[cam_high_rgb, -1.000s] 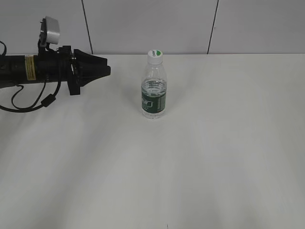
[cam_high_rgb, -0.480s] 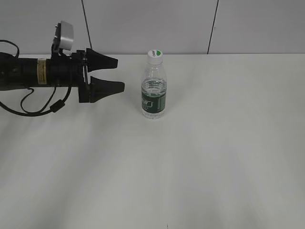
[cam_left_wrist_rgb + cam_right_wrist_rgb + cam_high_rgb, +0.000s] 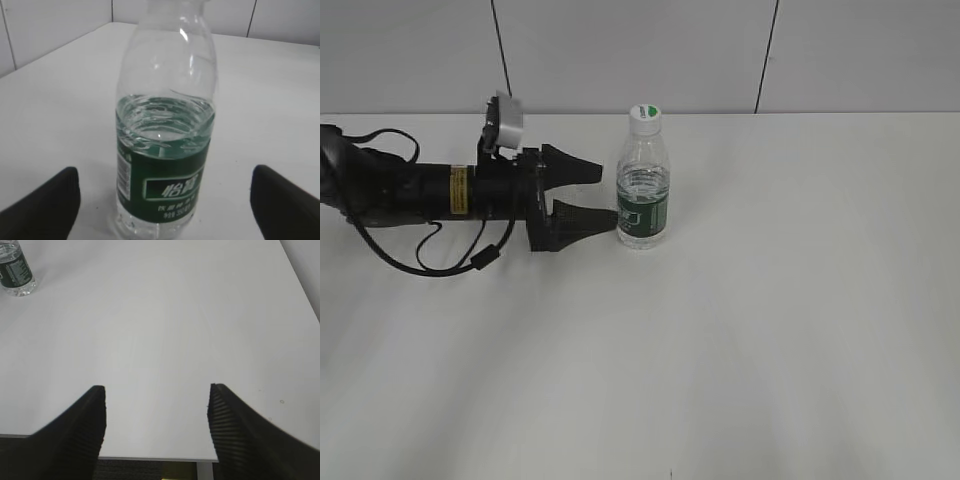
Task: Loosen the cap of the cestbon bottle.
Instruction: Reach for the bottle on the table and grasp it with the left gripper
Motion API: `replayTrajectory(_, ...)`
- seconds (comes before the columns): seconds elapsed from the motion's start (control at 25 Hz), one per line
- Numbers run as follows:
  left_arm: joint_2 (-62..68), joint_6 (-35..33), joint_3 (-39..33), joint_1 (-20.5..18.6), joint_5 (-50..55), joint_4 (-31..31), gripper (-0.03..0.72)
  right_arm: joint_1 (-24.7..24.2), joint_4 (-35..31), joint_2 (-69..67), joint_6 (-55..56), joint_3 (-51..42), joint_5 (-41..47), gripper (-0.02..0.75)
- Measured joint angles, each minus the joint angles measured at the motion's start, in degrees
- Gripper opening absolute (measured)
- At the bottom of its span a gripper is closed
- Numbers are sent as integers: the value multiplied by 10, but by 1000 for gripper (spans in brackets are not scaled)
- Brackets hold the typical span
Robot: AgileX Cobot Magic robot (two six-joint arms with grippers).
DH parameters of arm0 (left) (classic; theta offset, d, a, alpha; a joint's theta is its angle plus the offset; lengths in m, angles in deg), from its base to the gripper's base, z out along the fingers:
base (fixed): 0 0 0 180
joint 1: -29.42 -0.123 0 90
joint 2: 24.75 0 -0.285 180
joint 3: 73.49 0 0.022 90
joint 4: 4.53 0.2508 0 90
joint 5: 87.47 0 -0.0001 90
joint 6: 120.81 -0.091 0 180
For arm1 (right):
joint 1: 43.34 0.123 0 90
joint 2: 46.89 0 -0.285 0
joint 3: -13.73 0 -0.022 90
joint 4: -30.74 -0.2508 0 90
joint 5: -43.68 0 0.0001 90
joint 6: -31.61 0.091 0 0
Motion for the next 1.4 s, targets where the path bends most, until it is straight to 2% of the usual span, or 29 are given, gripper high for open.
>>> replayTrajectory(0.76,124,0,141,68,12,-25,592,0,0,0,0,0,0,489)
replayTrajectory(1.16,127,1,148,95,12,-61,585,0,0,0,0,0,0,489)
replayTrajectory(1.28,127,1,148,95,14,-72,541,0,0,0,0,0,0,489)
replayTrajectory(1.4,127,1,148,95,16,-76,450,0,0,0,0,0,0,489)
